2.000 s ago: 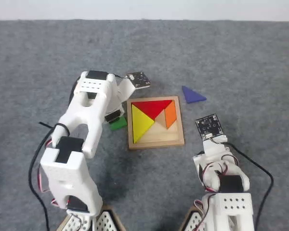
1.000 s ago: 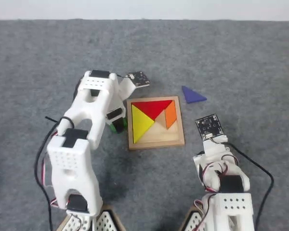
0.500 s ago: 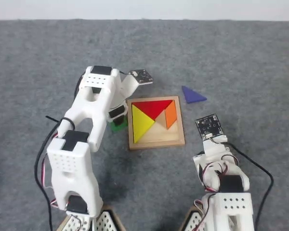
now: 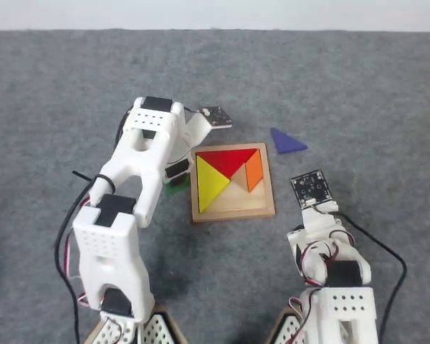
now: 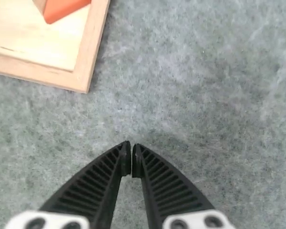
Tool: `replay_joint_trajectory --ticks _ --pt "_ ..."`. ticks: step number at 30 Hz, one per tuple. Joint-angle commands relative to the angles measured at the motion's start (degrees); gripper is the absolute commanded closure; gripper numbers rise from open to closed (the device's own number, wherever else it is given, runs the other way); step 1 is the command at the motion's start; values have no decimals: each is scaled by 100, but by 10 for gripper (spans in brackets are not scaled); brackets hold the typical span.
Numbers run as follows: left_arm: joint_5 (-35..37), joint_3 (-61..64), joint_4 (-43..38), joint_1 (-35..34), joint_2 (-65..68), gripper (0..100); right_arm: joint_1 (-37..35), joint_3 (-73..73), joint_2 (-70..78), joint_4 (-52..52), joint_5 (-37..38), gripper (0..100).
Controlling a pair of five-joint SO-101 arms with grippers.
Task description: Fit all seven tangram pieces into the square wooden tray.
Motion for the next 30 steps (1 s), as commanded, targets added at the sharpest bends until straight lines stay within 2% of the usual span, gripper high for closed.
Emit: replay_joint_trajectory --ticks 1,4,7,15,19,25,30 --pt "114 -110 431 149 -870 990 -31 -343 22 -127 70 984" --pt "527 -110 589 396 -1442 990 -22 -343 22 -127 70 984" --pt "1266 -101 571 818 -1837 990 -13 -343 22 -127 70 984" --pt "4642 -92 -466 1767 -1679 989 -4 -343 22 -127 70 986" --pt "5767 -92 -835 2075 -1073 989 -4 -352 22 -127 70 986" --pt "6470 -189 -1037 2347 -545 989 -13 -352 22 -127 70 986" --pt "6505 -435 -985 2356 -554 987 -22 -352 22 -127 70 986"
